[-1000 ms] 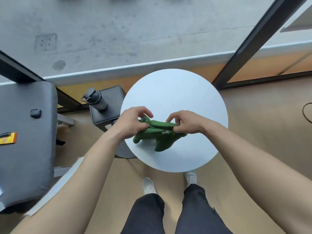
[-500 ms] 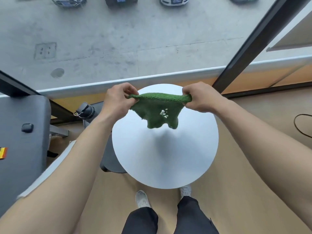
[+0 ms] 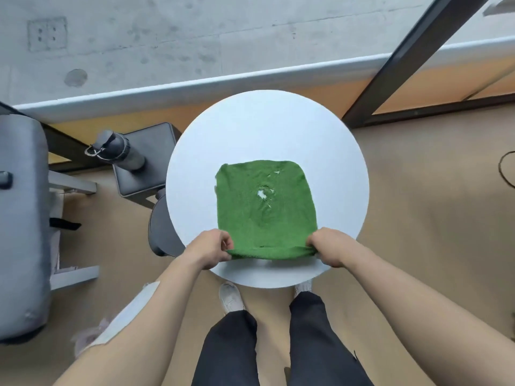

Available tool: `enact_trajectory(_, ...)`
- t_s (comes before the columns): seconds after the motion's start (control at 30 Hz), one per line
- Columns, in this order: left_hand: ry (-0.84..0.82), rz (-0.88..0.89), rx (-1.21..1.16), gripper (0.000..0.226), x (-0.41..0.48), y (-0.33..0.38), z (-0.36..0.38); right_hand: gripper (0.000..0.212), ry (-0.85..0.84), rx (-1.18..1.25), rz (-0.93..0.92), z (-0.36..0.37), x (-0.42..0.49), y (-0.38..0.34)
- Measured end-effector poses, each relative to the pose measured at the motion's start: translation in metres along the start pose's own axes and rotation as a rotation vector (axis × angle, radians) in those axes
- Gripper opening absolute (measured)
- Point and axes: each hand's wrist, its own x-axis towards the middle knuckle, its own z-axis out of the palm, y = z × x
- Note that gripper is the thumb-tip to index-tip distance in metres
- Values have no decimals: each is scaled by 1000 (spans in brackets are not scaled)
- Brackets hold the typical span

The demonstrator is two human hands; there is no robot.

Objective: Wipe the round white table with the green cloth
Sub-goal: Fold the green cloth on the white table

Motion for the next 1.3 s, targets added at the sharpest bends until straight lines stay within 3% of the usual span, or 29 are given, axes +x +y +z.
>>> enact_trajectory(0.07, -60, -20, -4, 21, 1, -10, 13, 15, -104, 24, -22, 10, 2, -3)
enact_trajectory(0.13, 7, -33, -43, 23, 4, -13, 10, 17, -110, 67, -19, 3, 7, 3)
enact_trajectory(0.37, 408, -67, -276, 14, 38, 2, -46, 12, 168, 241, 53, -83, 62, 42)
enact_trajectory(0.43, 526, -119, -365, 14, 54, 9, -56, 25, 232, 286, 119, -97, 82, 46)
enact_trajectory(0.5, 591, -231, -394, 30, 68, 12, -54, 45, 278, 278, 240, -98, 95, 45)
enact_trajectory(0.6, 517, -460, -369, 59, 78, 14, -30, 47, 432, 261, 392, -77, 93, 27)
enact_trajectory(0.7, 492, -523, -444, 57, 79, 17, 6, 46, 504, 364, 387, -43, 81, 3)
enact_trajectory(0.87, 617, -392, -668, 34, 77, 43, 21, 48, 535, 641, 397, 0, 56, -12)
enact_trajectory(0.93, 646, -252, -697, 26, 70, 74, 19, 45, 573, 738, 442, 5, 50, -7)
enact_trajectory(1.03, 528, 9, -695, 23, 66, 126, 27, 44, 573, 863, 497, 6, 44, 10)
enact_trajectory(1.1, 434, 60, -693, 28, 71, 145, 39, 45, 559, 882, 515, 7, 44, 24)
enact_trajectory(1.23, 566, -218, -595, 34, 84, 135, 58, 54, 440, 1054, 480, 4, 46, 38)
enact_trajectory(1.3, 513, -335, -569, 43, 90, 124, 69, 55, 388, 1191, 473, 2, 51, 32)
